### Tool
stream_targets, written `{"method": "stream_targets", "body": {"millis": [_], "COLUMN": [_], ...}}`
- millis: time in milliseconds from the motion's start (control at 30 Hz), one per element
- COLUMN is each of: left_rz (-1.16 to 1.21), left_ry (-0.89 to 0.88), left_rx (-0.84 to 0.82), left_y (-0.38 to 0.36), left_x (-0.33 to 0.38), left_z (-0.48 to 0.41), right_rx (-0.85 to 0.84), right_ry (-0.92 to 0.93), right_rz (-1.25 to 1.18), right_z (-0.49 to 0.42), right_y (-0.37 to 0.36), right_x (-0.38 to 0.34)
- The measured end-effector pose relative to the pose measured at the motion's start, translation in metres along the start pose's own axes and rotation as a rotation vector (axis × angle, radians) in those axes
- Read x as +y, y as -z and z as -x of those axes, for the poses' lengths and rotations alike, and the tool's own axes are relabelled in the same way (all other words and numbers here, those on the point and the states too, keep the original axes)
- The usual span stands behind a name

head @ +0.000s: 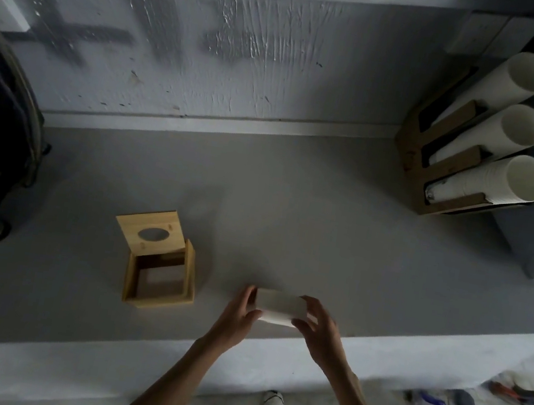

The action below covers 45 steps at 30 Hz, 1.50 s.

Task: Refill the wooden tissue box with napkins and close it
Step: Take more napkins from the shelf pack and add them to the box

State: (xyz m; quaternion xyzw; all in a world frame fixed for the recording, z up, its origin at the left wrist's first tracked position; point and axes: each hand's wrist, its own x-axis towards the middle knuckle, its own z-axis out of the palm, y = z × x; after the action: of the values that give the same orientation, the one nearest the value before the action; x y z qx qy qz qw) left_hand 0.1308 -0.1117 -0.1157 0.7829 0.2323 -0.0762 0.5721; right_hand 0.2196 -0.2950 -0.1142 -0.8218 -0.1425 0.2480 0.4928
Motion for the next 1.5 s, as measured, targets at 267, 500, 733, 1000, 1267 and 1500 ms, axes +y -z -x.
{"method": "stream_targets", "body": {"millis": [267, 500, 733, 1000, 1267, 1500], "left_rz": [0.462, 0.434, 0.292, 0.073, 0.101, 0.078], "left_ry": [0.378, 0.376, 0.366, 0.426, 0.441, 0.440], "left_rx": [-0.137, -0.040, 0.252, 0.360, 0.368, 0.421], "left_y": [0.015, 0.065, 0.177, 0.242, 0.239, 0.234], "left_x": [0.022, 0.023, 0.005, -0.011, -0.015, -0.012], "left_z": [0.004, 0.040, 0.072, 0.050, 0.057, 0.063], "right_rx": [-0.159, -0.307, -0.231, -0.054, -0.052, -0.045], "right_ry": [-0.381, -0.377, -0.264, -0.139, -0.159, -0.121], "right_rz": [-0.468, -0.449, -0.236, 0.104, 0.235, 0.309], "right_z": [0.009, 0.025, 0.007, -0.036, -0.030, -0.027], "right_y": [0.020, 0.006, -0.106, -0.197, -0.201, -0.203], "right_x": [-0.017, -0.063, -0.147, -0.184, -0.186, -0.187]}}
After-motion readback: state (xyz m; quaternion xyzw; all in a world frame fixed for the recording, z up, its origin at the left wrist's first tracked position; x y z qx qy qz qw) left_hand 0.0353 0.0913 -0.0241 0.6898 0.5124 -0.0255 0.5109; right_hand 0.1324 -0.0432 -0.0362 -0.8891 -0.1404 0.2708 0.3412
